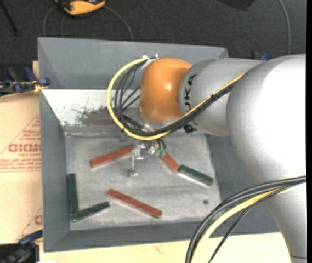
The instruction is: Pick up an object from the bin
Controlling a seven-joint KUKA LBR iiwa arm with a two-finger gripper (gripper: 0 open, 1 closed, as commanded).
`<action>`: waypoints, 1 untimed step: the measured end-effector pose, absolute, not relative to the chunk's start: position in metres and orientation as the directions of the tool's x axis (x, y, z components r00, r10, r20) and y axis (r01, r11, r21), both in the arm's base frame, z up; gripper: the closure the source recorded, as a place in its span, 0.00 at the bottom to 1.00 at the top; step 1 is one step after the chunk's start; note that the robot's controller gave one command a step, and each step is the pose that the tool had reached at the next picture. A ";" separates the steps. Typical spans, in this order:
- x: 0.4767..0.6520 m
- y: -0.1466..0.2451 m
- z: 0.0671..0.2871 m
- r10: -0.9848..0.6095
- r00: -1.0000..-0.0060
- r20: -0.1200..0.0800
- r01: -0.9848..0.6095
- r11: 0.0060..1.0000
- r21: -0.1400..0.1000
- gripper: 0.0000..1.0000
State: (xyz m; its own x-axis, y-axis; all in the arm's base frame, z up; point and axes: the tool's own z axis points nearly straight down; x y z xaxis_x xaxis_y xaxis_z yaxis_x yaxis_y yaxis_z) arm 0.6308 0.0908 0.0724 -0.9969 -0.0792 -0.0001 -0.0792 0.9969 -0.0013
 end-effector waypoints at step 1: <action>0.633 0.100 0.128 -0.196 -0.981 -0.005 -0.196 0.981 -0.001 0.00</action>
Offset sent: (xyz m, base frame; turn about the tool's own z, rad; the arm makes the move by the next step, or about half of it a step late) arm 0.0000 0.0000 0.0000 0.0000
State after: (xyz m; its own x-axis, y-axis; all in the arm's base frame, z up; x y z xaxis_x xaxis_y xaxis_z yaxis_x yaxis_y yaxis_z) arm 0.6335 0.1004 0.1277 -0.9805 -0.1964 -0.0047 -0.1964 0.9805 -0.0011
